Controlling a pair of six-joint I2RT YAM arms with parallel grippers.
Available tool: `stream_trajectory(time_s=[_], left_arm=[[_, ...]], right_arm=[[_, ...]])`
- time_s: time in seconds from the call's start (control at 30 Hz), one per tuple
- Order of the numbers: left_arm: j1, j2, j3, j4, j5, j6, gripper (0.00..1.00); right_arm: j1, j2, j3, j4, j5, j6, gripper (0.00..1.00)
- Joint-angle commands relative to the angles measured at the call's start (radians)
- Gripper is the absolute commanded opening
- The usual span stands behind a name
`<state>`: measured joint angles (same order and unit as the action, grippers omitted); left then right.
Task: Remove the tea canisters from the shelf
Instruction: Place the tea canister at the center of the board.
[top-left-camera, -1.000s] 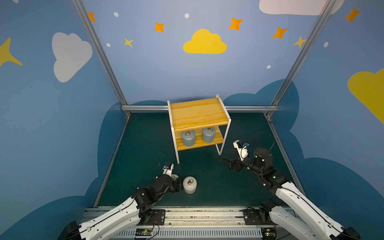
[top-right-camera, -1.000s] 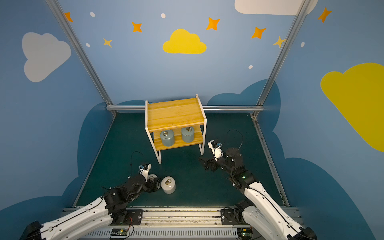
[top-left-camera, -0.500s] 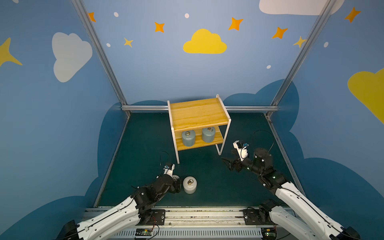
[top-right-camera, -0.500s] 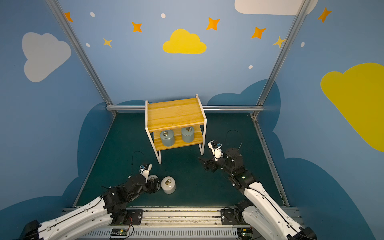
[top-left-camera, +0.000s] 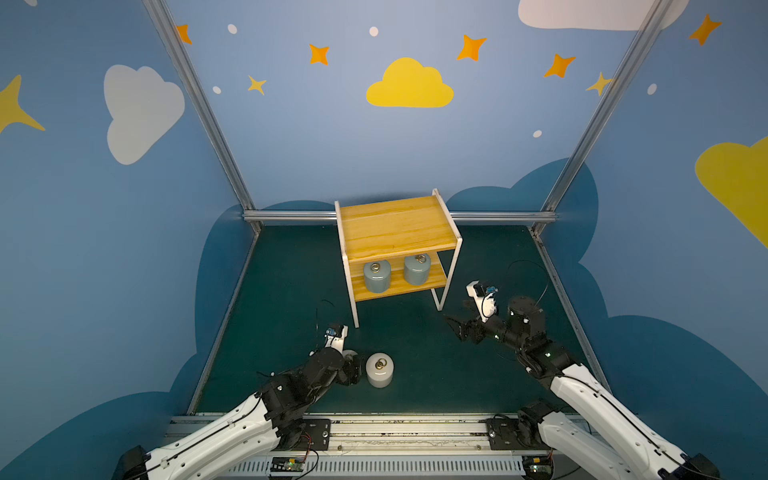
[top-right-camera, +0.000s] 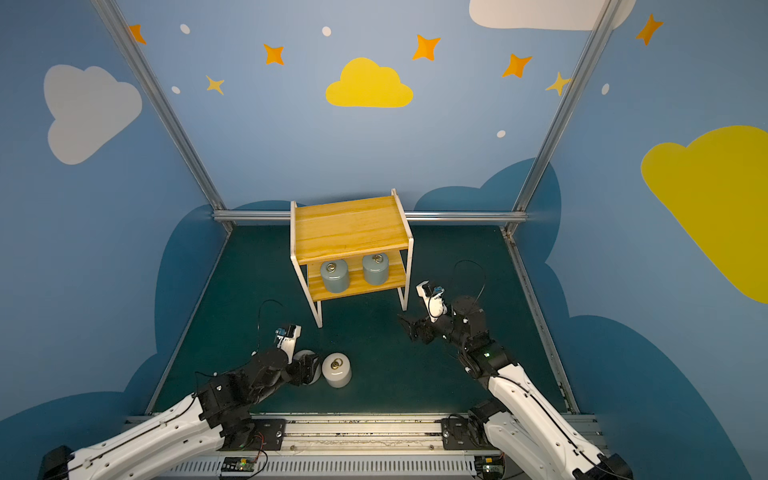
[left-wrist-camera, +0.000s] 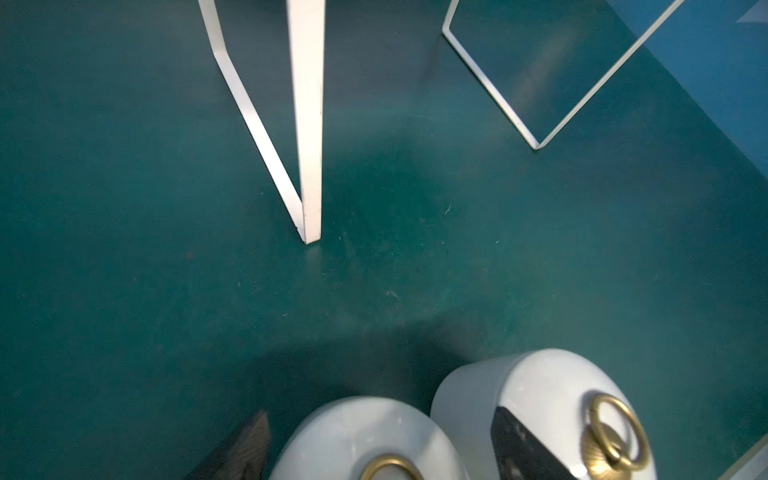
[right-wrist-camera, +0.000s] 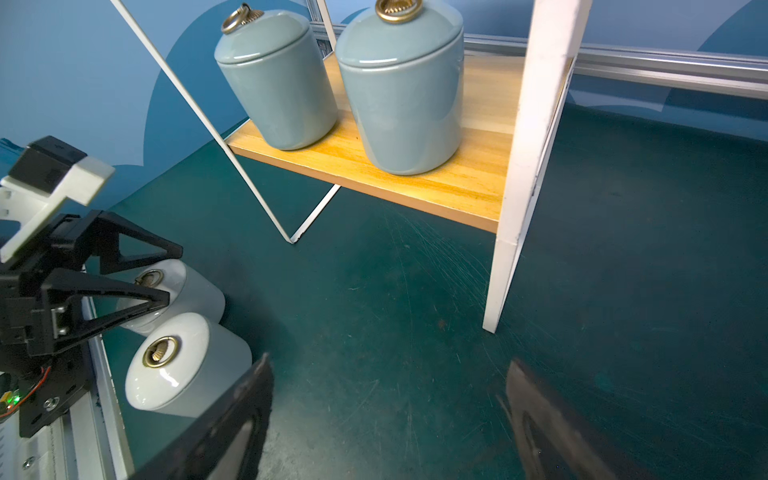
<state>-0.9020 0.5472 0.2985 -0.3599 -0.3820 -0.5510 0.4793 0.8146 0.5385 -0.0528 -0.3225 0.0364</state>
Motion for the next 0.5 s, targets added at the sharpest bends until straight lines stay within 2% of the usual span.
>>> stream_trajectory(time_s=[0.0, 0.27, 0.47], left_arm=[[-0.005, -0.009, 0.05, -0.028, -0.006, 0.022, 0.85], [-0.005, -0.008, 0.149, -0.051, -0.017, 0.096, 0.86], [0.026, 0.016, 0.238, -0.05, -0.024, 0.182, 0.93]], right_arm=[[-0.004, -0.008, -0.008, 0.019, -0.002, -0.006, 0.89], [-0.007, -0.005, -0.007, 0.015, -0.006, -0.002, 0.89], [-0.006, 0.006, -0.013, 0.025, -0.009, 0.015, 0.89]])
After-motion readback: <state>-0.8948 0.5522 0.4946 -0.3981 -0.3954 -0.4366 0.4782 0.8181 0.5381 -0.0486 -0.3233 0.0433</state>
